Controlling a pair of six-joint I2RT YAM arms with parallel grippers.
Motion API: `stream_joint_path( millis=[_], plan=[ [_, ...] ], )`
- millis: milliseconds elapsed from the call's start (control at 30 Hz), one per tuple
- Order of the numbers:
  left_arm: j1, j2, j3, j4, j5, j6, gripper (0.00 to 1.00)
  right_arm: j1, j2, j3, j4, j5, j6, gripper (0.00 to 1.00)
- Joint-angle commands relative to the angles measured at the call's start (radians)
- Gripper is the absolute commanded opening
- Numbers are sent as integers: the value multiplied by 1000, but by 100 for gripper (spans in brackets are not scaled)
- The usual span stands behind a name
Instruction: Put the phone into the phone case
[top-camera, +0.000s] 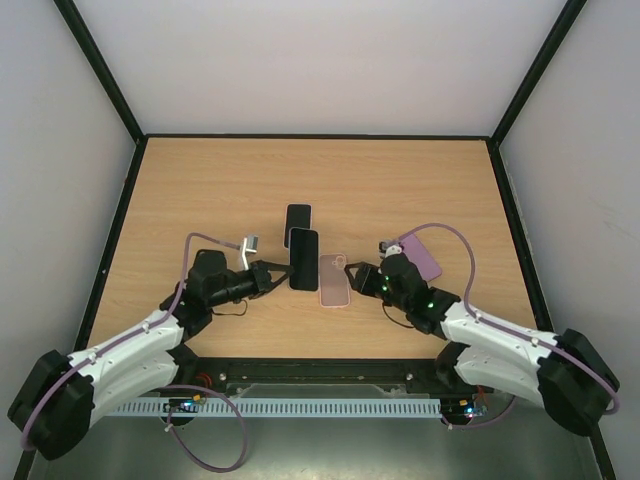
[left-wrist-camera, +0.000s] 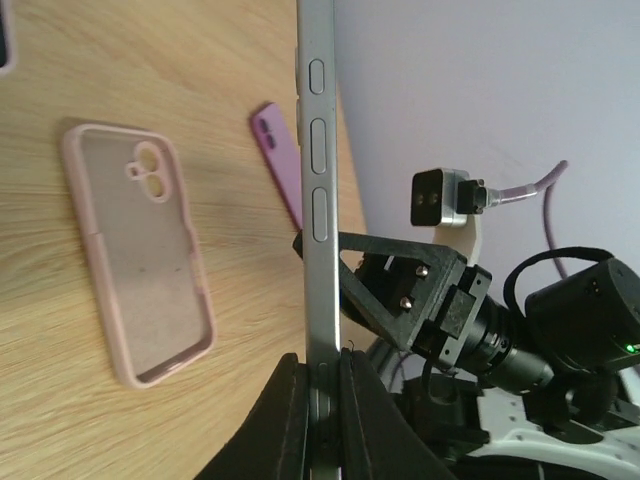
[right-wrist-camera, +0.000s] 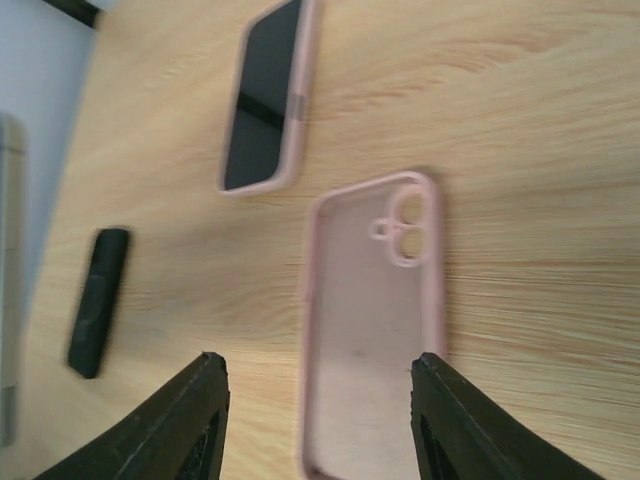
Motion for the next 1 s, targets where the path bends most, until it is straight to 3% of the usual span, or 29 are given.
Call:
stream_joint_path(
  millis=[0, 200, 367, 967],
  plan=[
    [-5, 14, 54, -69, -40, 70, 3, -37, 91, -11, -36, 15, -56, 48],
    [-9, 18, 85, -204, -105, 107, 3, -40, 270, 23, -17, -23, -80, 42],
    [-13, 28, 88, -220, -107, 110, 3, -37, 366, 55, -18, -34, -95, 37],
    [-70, 148, 83, -158, -117, 78, 3, -16, 447, 71, 76, -136, -27, 13]
  ],
)
